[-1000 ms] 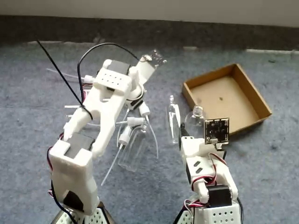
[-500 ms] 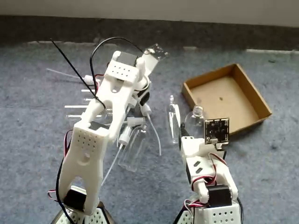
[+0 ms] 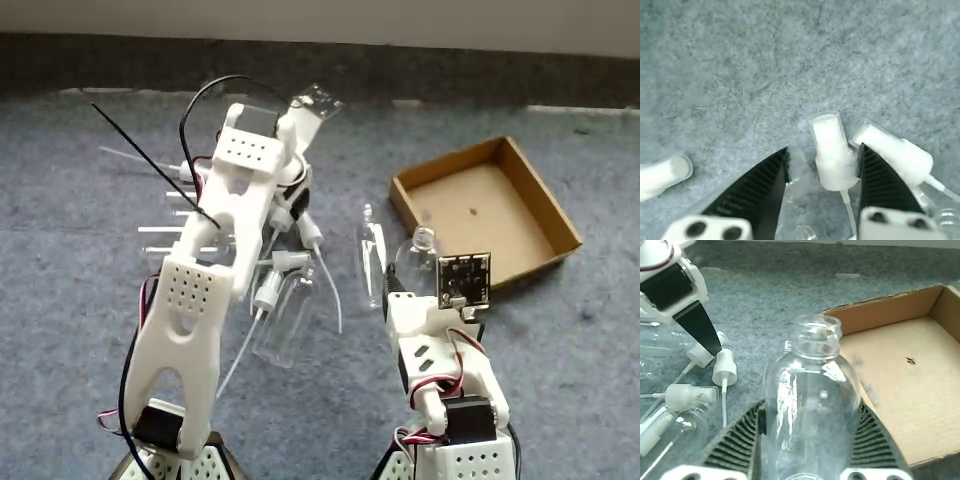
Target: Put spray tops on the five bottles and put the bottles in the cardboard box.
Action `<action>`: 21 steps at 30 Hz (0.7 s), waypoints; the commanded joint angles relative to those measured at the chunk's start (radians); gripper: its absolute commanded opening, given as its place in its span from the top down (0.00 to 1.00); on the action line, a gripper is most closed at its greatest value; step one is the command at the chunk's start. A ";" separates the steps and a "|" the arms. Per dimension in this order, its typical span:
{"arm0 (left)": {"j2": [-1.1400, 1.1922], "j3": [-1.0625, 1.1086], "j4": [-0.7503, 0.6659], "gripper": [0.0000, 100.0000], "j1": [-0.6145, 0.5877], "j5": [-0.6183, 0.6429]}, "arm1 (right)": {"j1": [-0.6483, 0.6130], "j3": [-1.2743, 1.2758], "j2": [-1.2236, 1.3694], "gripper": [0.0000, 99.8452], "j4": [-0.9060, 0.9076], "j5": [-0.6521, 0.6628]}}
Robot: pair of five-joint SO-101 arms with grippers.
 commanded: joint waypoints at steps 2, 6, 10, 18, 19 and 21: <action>0.007 -0.030 0.005 0.83 -0.045 0.006 | 0.010 -0.002 -0.019 0.90 -0.024 0.000; 0.013 -0.030 0.006 0.83 -0.045 0.005 | 0.010 -0.002 -0.019 0.90 -0.024 0.000; 0.015 -0.030 0.002 0.84 -0.031 0.003 | 0.010 -0.002 -0.019 0.90 -0.024 0.000; 0.016 -0.022 0.008 0.92 -0.018 0.003 | 0.010 -0.002 -0.019 0.90 -0.025 0.000; 0.016 -0.022 0.008 0.94 -0.018 0.003 | 0.010 -0.002 -0.019 0.90 -0.025 0.000; 0.016 -0.022 0.002 0.95 -0.018 0.003 | 0.010 -0.002 -0.019 0.90 -0.027 0.000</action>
